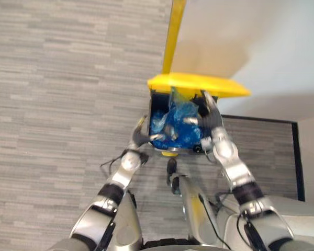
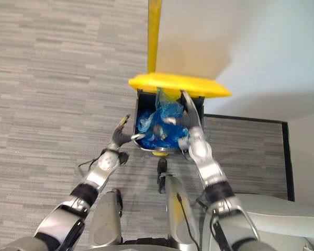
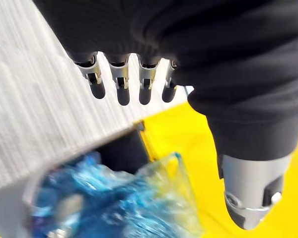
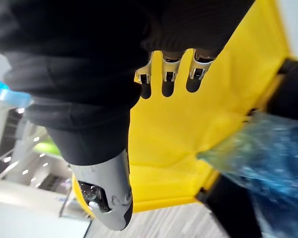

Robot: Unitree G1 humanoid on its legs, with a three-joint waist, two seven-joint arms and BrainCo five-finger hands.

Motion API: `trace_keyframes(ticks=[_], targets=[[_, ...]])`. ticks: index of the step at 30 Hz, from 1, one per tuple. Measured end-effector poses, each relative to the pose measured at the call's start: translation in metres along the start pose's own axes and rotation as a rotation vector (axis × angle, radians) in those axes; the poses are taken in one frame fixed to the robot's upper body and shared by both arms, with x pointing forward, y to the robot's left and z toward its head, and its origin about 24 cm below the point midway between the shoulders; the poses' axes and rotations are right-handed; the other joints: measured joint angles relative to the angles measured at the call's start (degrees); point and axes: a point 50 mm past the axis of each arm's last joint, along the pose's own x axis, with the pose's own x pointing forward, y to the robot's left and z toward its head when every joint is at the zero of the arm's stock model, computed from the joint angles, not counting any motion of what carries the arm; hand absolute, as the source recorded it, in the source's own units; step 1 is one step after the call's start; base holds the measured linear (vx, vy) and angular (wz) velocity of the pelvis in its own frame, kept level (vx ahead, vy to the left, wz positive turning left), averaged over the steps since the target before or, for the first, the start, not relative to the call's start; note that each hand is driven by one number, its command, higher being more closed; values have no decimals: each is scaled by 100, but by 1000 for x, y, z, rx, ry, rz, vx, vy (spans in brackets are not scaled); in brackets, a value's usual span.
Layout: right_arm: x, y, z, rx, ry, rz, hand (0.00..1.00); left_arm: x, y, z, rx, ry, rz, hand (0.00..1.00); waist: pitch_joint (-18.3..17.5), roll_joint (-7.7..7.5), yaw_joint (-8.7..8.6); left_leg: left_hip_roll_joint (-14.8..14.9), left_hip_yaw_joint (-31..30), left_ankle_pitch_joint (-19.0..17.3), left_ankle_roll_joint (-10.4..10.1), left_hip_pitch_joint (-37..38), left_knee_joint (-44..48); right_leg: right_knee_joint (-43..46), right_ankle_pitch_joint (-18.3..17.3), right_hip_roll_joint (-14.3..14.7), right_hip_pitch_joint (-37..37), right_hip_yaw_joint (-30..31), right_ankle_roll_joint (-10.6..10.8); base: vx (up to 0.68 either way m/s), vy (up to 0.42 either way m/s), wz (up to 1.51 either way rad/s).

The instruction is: Gather rubbish on tea table into small bin, then transfer packed bag to large trash can.

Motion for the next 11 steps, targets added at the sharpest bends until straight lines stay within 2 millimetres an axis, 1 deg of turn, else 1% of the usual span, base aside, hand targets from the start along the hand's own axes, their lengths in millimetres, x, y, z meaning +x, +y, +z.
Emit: trace_keyframes(ticks=[1,2,3,4,5,6,7,8,9,10,11], targets=[[-10,-1,-12,-15,43,10,0,-9,6,-16,-13,51,10,0,-24,26,-2,147,133,73,161,26,-28,-284,-40,1,124,-11,263,-313,183,-78],[-27,-2,-33,-20,126,30,0,-28,15,-41,-50,129,30,0,-160,41,-1,250,387,186,282,45,-187,816,-457,-73,-174,-107,43,-279,151,-63],[-31,-2,-38,-17,146,32,0,-32,17,-46,-53,146,37,0,-179,37,-8,258,408,207,291,67,-228,1125,-572,-95,-194,-102,-57,-238,111,-55],[-48,-2,-58,0,235,32,0,-47,24,-65,-63,213,48,0,-253,64,-30,280,446,272,325,227,-431,2082,-999,-145,-117,-40,-88,-120,30,-22],[-71,-2,-78,5,330,36,0,-62,25,-80,-73,270,41,0,-471,149,-40,306,451,378,302,247,-623,2638,-1261,-178,72,55,-55,-133,18,-20],[-83,-2,-87,-1,373,46,0,-68,26,-86,-71,290,39,0,-603,143,-40,307,453,435,286,249,-712,2815,-1327,-217,199,109,-53,-90,-89,-13],[-106,0,-101,-9,448,66,0,-78,27,-92,-72,308,32,0,-818,118,-35,307,456,518,248,253,-842,2953,-1460,-316,505,251,-16,-40,-118,-14],[-124,1,-110,-7,503,74,0,-85,26,-94,-76,310,26,0,-933,97,-23,319,461,586,166,267,-933,2694,-1634,-306,738,316,137,-41,-172,-10],[-133,-1,-114,-8,533,64,0,-88,26,-95,-86,313,23,0,-988,41,-39,315,449,665,62,334,-1070,2480,-1698,-289,860,272,167,-30,-128,-6],[-140,-2,-118,-7,560,52,0,-90,21,-96,-107,323,16,0,-1036,100,-47,304,453,762,61,367,-1206,2260,-1727,-245,945,240,214,-22,-137,-19],[-157,-6,-128,1,629,27,0,-97,5,-98,-170,344,-17,0,-1334,260,-23,319,523,1035,17,391,-1641,1498,-1782,-131,1114,219,205,-8,-71,-20]])
